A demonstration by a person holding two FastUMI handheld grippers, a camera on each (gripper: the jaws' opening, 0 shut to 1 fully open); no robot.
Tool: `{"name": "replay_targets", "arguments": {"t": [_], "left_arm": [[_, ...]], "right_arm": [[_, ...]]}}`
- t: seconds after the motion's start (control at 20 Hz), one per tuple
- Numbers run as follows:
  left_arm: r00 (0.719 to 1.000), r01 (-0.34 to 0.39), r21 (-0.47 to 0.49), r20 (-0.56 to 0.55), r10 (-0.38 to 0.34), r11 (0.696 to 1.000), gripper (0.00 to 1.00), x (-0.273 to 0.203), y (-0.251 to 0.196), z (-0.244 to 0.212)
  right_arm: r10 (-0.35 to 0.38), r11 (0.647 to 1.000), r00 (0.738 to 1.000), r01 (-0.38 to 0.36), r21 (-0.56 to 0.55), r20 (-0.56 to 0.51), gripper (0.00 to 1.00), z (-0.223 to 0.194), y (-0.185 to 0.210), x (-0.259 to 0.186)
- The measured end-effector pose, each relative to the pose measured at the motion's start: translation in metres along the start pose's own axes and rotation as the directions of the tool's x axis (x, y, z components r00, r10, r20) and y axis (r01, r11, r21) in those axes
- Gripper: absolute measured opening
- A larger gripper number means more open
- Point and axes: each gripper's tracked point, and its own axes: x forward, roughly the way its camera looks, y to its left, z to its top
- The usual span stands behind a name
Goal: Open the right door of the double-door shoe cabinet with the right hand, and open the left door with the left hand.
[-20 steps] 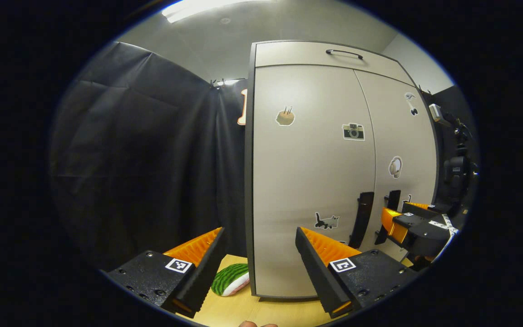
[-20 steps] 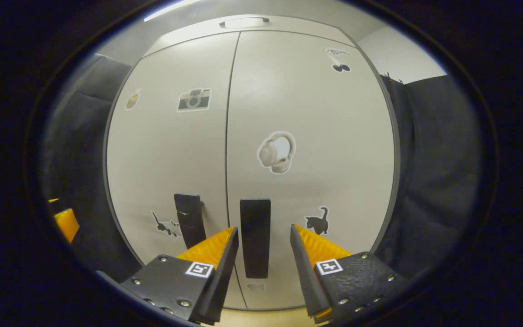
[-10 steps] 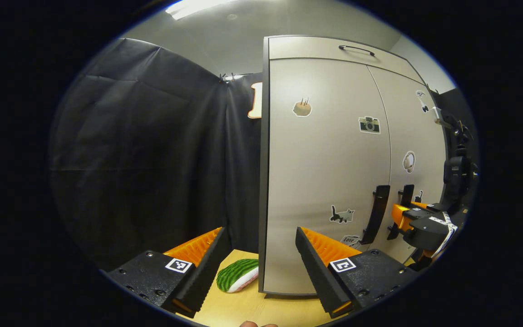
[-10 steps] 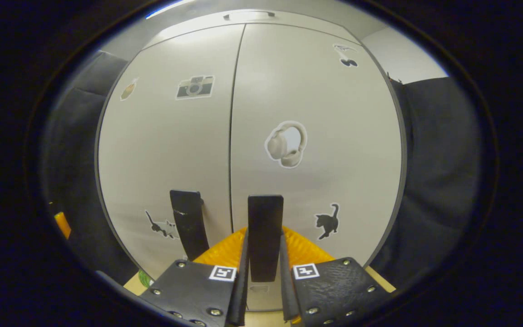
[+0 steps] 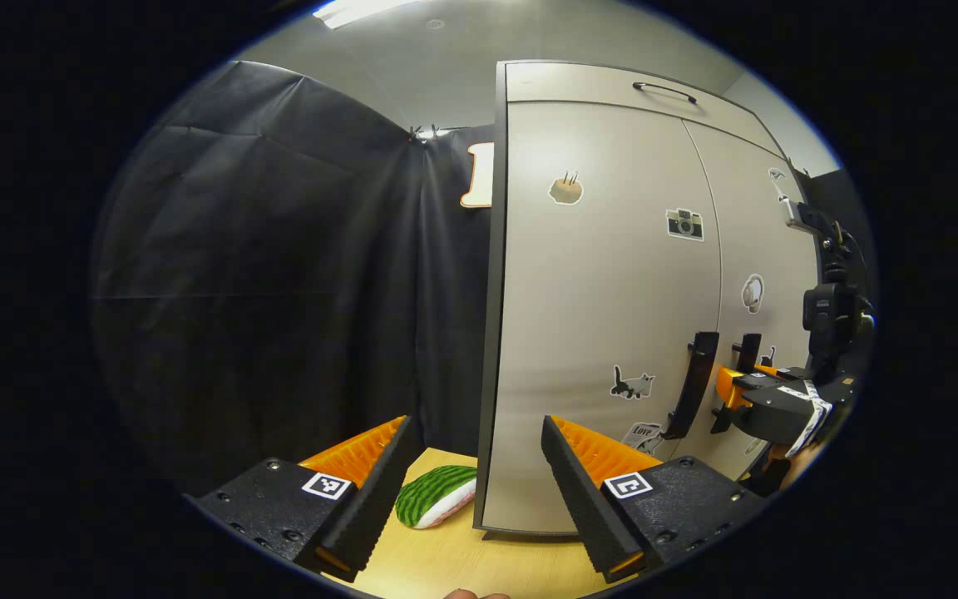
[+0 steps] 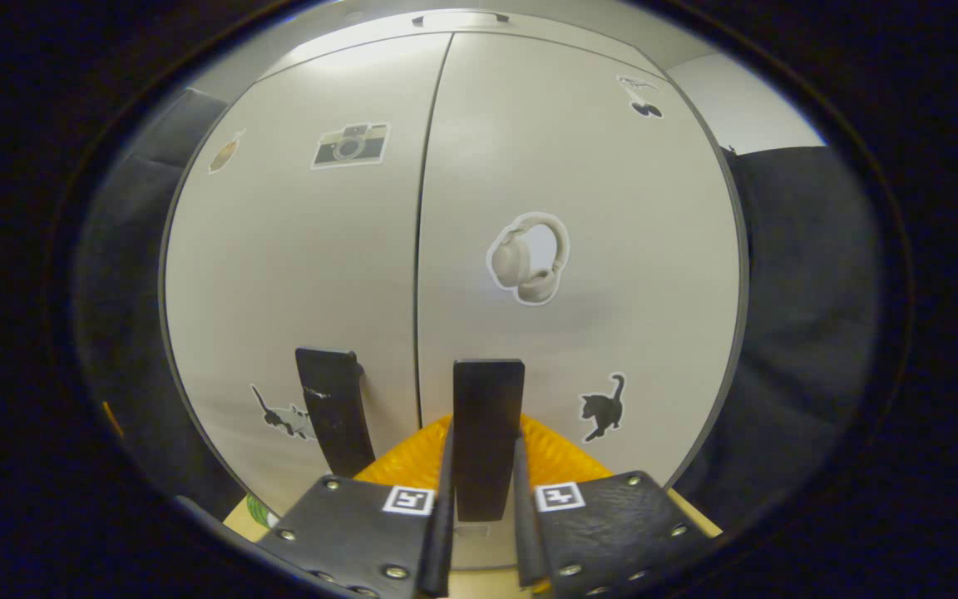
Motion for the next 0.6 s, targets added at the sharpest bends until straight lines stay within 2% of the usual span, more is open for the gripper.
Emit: {"name": "replay_targets", "arguments": {"t": [0.1, 0.25, 0.35, 0.6], "left_arm": [[1.0, 0.005, -0.001, -0.003, -0.005, 1.0, 0.95, -0.01, 0.002, -0.004], [1.0, 0.009, 0.005, -0.002, -0.009, 1.0, 0.95, -0.018, 0.005, -0.002], [1.0, 0.011, 0.004, 0.002, -0.011, 1.0, 0.95, -0.024, 0.006, -0.001], [1.0, 0.023, -0.003, -0.008, -0.023, 1.0, 0.95, -0.035, 0.004, -0.003]], "right_arm": [[0.014, 1.0, 1.0, -0.014, 0.002, -0.006, 0.22, 0.0, 0.0, 0.001], [0.03, 1.0, 1.0, -0.03, -0.003, -0.003, 0.24, 0.0, -0.001, -0.003], [0.052, 0.999, 0.999, -0.052, -0.004, -0.002, 0.22, 0.001, -0.002, -0.007], [0.055, 0.998, 0.998, -0.055, 0.005, 0.023, 0.22, 0.0, -0.009, -0.027]]}}
